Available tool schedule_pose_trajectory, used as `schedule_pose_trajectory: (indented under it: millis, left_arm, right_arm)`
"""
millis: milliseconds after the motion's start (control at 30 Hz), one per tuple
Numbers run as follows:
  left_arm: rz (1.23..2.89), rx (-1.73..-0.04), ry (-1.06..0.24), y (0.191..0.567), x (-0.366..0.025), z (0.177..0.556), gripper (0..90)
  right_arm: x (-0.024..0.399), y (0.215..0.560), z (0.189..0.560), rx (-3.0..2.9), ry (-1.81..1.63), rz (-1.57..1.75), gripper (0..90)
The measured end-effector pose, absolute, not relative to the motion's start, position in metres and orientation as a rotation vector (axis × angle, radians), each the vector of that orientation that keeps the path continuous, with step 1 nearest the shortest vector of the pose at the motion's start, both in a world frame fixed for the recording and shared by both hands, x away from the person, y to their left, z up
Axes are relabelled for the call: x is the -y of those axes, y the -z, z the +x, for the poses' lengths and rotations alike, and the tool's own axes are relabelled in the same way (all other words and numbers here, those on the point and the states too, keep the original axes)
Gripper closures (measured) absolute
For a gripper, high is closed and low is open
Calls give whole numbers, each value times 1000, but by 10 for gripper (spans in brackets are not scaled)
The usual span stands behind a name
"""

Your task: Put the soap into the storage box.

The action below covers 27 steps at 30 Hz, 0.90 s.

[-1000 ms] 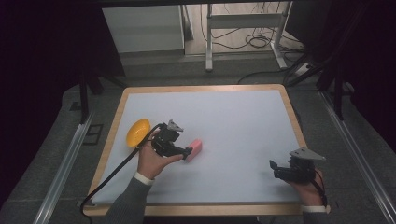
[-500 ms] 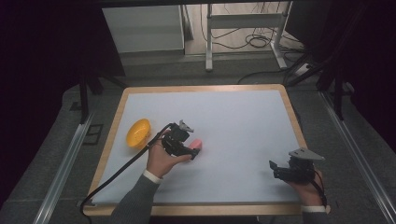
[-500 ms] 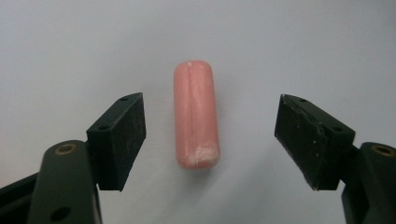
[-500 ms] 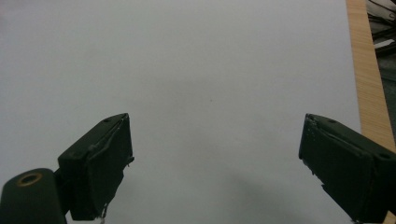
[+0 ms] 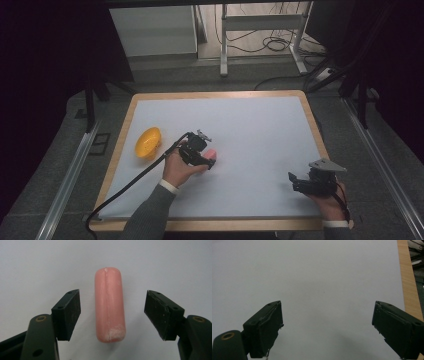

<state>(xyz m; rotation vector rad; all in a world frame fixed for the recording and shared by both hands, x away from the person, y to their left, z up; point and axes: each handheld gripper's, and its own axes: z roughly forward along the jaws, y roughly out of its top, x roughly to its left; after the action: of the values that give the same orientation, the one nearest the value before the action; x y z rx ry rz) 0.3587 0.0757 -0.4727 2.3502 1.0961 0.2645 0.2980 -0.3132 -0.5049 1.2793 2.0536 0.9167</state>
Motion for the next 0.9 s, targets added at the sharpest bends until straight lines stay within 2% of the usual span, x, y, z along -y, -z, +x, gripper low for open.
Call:
schedule_pose_trajectory:
  millis: [333, 667, 767, 800, 833, 900]
  left_arm:
    - [2360, -1137, -235, 485, -73, 369, 332]
    - [2386, -1162, -226, 500, -67, 373, 417]
    - [2394, -1167, -200, 505, -64, 373, 531]
    - [2393, -1171, -201, 506, -64, 373, 531]
    - [2395, -1180, -225, 506, -63, 373, 589]
    - [2397, -1181, -221, 506, -63, 373, 593]
  right_arm:
    - [313, 506, 298, -2055, -914, 1282, 96]
    - [312, 506, 298, -2055, -911, 1281, 96]
    - [313, 506, 298, -2057, -908, 1281, 96]
    - [313, 506, 298, -2057, -908, 1281, 96]
    - [313, 506, 298, -2053, -911, 1282, 96]
    - [314, 505, 298, -2049, -911, 1280, 96]
